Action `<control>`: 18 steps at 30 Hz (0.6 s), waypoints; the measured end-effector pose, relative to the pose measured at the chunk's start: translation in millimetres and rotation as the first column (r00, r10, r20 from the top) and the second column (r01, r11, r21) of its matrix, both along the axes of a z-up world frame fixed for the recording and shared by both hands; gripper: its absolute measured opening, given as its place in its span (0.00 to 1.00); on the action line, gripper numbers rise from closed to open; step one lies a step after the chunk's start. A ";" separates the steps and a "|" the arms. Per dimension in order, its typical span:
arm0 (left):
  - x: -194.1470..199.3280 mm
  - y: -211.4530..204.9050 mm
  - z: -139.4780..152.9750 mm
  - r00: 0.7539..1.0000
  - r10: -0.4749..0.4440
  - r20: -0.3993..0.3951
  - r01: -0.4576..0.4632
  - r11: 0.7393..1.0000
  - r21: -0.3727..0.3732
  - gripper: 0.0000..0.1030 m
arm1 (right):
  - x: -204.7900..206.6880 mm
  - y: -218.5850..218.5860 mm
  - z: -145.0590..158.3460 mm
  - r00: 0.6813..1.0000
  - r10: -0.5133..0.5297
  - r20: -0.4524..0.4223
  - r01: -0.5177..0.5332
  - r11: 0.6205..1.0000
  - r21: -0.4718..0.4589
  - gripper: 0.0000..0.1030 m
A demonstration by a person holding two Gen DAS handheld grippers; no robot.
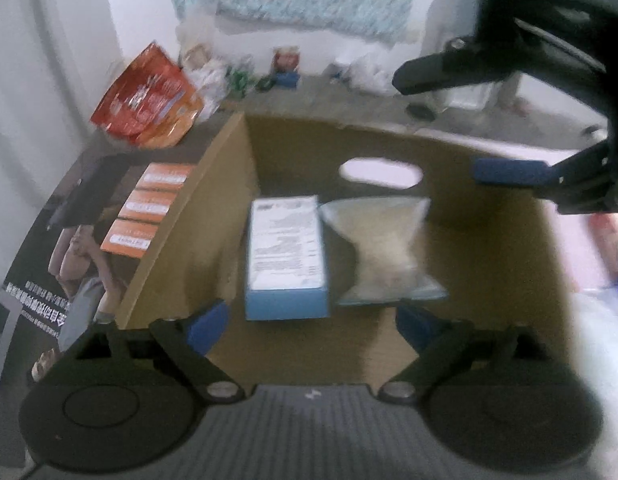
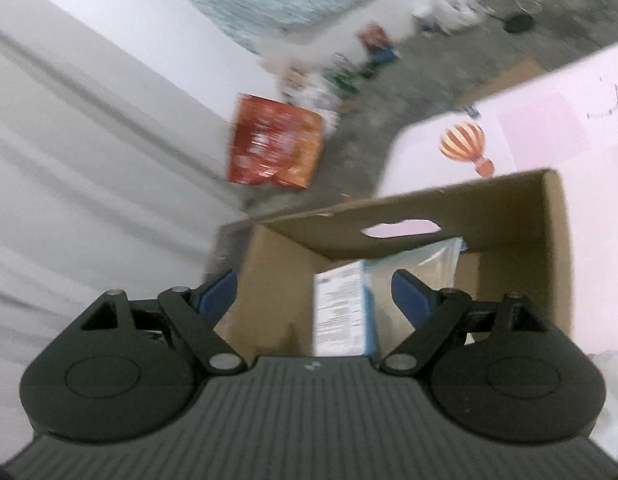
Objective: Organize soft objects
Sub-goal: 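Lift both grippers out of the cardboard box toward the bed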
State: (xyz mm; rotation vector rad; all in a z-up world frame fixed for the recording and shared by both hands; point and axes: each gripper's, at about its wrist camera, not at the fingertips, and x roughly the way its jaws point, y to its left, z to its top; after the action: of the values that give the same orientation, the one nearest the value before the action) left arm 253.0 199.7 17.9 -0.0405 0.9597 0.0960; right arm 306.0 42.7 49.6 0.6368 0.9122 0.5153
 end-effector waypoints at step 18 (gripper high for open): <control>-163.1 -110.5 75.7 0.893 -0.296 0.339 0.329 0.943 -0.045 0.96 | -223.4 -250.4 15.6 0.977 -0.146 0.156 0.146 0.989 0.015 0.83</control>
State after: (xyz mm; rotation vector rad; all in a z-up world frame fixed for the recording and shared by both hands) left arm 89.9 89.2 93.6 0.0054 0.6253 -0.2534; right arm 82.6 -207.7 65.2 0.6517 0.7104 0.4289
